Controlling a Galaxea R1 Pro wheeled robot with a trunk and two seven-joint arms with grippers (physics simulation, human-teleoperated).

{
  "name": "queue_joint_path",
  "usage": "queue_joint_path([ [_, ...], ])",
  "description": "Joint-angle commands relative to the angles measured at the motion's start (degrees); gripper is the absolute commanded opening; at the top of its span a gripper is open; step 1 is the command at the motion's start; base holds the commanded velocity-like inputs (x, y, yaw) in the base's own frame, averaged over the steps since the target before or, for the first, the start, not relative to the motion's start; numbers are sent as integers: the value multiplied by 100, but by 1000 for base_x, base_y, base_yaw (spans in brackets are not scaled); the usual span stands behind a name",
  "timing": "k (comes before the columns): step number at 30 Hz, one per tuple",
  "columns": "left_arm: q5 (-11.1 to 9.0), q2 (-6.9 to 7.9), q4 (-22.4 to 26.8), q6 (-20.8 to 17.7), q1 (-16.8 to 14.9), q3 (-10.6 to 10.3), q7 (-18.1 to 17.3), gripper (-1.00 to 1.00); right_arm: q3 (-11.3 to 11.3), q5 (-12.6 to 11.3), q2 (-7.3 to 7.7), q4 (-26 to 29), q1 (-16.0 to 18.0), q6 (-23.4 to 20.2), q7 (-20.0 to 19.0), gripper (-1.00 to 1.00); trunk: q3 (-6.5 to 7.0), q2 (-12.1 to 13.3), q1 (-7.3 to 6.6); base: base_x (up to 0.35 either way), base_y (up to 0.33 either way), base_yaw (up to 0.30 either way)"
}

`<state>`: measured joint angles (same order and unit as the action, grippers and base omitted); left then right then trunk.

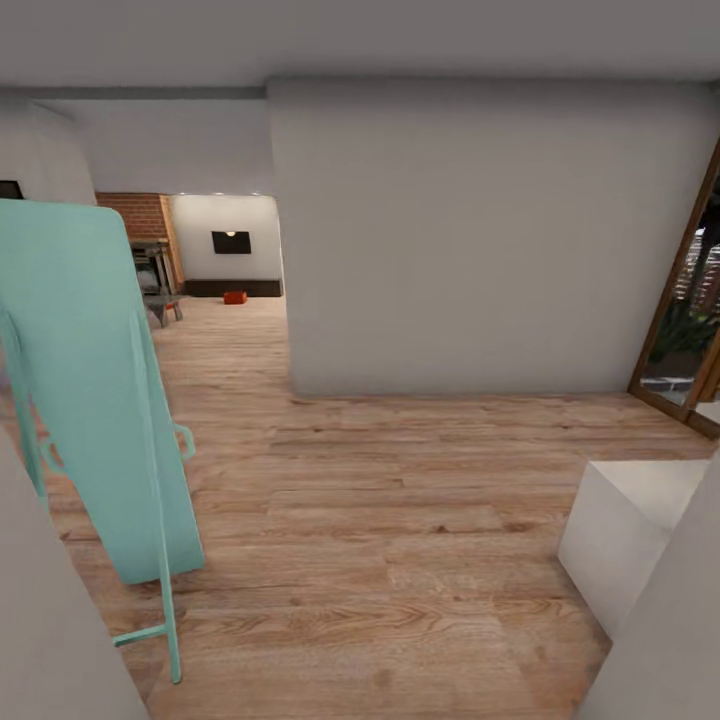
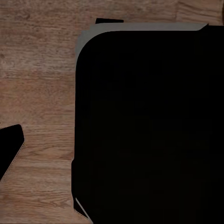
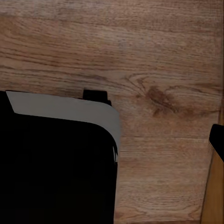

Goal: Move the two storage containers from the living room to the garage. In the garage, place one container on the floor and stack the other container on top of it (either order is fine).

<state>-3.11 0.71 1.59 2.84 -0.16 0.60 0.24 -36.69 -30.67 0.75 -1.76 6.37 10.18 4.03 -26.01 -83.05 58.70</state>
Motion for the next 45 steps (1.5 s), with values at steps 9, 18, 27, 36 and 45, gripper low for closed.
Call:
queue_joint_path([
  [9, -40, 3, -1, 7, -2, 2, 2, 100, -49, -48, 18, -9, -13, 45, -8, 100, -5, -2, 3, 322, 0, 0],
  [18, -41, 17, 0, 6, -2, 2, 2, 100, -49, -38, 21, -10, -13, 45, -13, 100, -5, -2, 3, 322, 0, 0],
  [27, -41, 18, -1, 8, -2, 2, 1, 100, -49, -36, 22, -9, -13, 37, -16, 100, -5, -2, 3, 322, 0, 0],
  [36, -41, 23, -1, 9, -2, 2, 2, 100, -49, -29, 22, -9, -13, 37, -16, 100, -5, -2, 3, 322, 0, 0],
  [45, -41, 24, -1, 14, -2, 2, 2, 100, -49, -39, 22, -9, -13, 37, -13, 100, -5, -2, 3, 322, 0, 0],
])
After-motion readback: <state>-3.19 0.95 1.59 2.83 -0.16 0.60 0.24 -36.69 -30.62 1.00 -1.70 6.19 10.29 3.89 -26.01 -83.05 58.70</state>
